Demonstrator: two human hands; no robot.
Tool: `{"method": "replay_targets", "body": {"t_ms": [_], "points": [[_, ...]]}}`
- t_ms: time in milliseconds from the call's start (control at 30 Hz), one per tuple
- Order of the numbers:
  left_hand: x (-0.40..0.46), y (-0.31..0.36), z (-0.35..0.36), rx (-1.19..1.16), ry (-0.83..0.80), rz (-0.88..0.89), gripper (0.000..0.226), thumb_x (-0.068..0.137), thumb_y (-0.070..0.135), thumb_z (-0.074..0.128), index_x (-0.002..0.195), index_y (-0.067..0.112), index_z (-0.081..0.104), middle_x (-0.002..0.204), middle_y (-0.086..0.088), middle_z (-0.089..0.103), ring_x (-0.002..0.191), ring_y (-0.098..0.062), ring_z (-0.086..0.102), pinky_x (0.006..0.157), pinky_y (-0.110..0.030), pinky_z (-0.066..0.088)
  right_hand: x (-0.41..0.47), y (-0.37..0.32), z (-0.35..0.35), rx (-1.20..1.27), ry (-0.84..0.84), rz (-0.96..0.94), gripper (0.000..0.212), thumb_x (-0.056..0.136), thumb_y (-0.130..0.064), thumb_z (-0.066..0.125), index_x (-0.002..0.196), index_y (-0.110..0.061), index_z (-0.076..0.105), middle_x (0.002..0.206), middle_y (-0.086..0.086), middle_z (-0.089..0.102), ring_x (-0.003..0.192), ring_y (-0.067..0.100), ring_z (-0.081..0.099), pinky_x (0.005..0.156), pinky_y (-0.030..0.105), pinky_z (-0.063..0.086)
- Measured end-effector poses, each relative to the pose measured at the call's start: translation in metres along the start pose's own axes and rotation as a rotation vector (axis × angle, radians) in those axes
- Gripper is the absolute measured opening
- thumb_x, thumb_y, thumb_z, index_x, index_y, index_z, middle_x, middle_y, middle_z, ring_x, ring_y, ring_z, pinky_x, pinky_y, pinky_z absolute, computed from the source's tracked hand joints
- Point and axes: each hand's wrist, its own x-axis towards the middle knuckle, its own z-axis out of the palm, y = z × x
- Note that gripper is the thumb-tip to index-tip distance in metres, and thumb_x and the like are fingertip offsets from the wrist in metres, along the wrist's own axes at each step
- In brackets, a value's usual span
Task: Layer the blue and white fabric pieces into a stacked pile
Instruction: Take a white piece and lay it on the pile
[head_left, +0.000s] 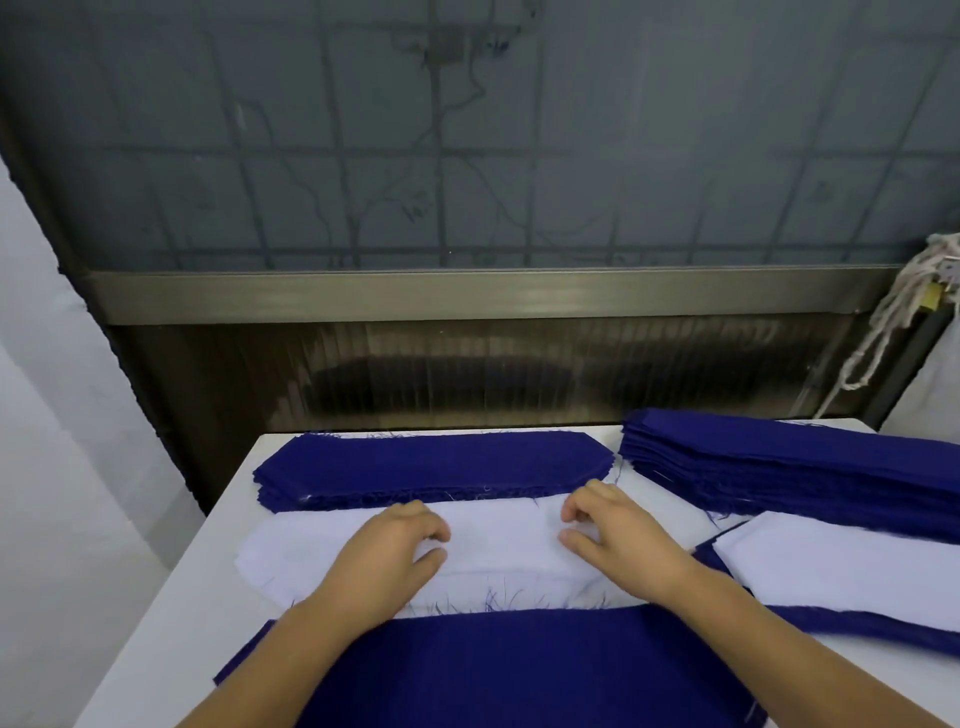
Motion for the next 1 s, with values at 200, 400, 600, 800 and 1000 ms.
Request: {"method": "replay_targets", "body": {"t_ms": [200, 400, 600, 800, 1000], "points": [[0.036, 0.003, 0.022, -0.204, -0.141, -0.059, 0.013, 0.090, 0.037, 0.064, 0.103, 0.037, 0.062, 0.102, 0.023, 0.052, 0.100, 0.004, 0.050, 0.088, -0.012, 0.041, 0.022, 0.012, 0.017, -0.012, -0.104, -0.004, 0.013, 0.092, -0.045, 0.055, 0.083, -0.043, 0.046, 0.090, -0.020, 0.049, 0.089, 0.002, 0.045, 0.076, 0.015, 0.036], [0.046, 0.006, 0.026, -0.185, -0.175, -0.102, 0.027, 0.079, 0.053, 0.070, 0.098, 0.036, 0.062, 0.101, 0.018, 0.053, 0.098, -0.001, 0.051, 0.086, -0.021, 0.048, 0.033, 0.014, 0.017, -0.020, -0.149, 0.016, 0.013, 0.098, -0.036, 0.051, 0.088, -0.031, 0.057, 0.091, -0.016, 0.053, 0.089, 0.004, 0.049, 0.080, 0.017, 0.043], [0.051, 0.013, 0.027, -0.109, -0.166, -0.120, 0.031, 0.076, 0.057, 0.069, 0.096, 0.034, 0.061, 0.097, 0.016, 0.052, 0.093, -0.004, 0.049, 0.076, -0.018, 0.043, 0.048, 0.010, 0.014, -0.006, -0.218, 0.099, 0.029, 0.103, -0.038, 0.040, 0.104, -0.018, 0.060, 0.093, -0.011, 0.054, 0.089, 0.007, 0.052, 0.084, 0.019, 0.040], [0.051, 0.015, 0.032, -0.011, -0.073, -0.091, 0.018, 0.097, 0.035, 0.049, 0.105, 0.027, 0.062, 0.096, 0.010, 0.054, 0.094, -0.009, 0.051, 0.083, -0.030, 0.050, 0.046, 0.007, 0.012, 0.092, -0.214, 0.151, 0.024, 0.101, -0.043, 0.041, 0.083, -0.030, 0.050, 0.082, -0.013, 0.051, 0.080, 0.005, 0.052, 0.075, 0.019, 0.040], [0.057, 0.016, 0.035, 0.005, -0.055, -0.116, 0.021, 0.098, 0.034, 0.046, 0.110, 0.025, 0.062, 0.102, 0.008, 0.058, 0.095, -0.011, 0.053, 0.084, -0.032, 0.051, 0.033, -0.004, 0.016, -0.163, -0.154, 0.056, 0.045, 0.077, -0.073, 0.050, 0.100, -0.035, 0.046, 0.100, -0.016, 0.051, 0.090, 0.006, 0.046, 0.078, 0.021, 0.038]]}}
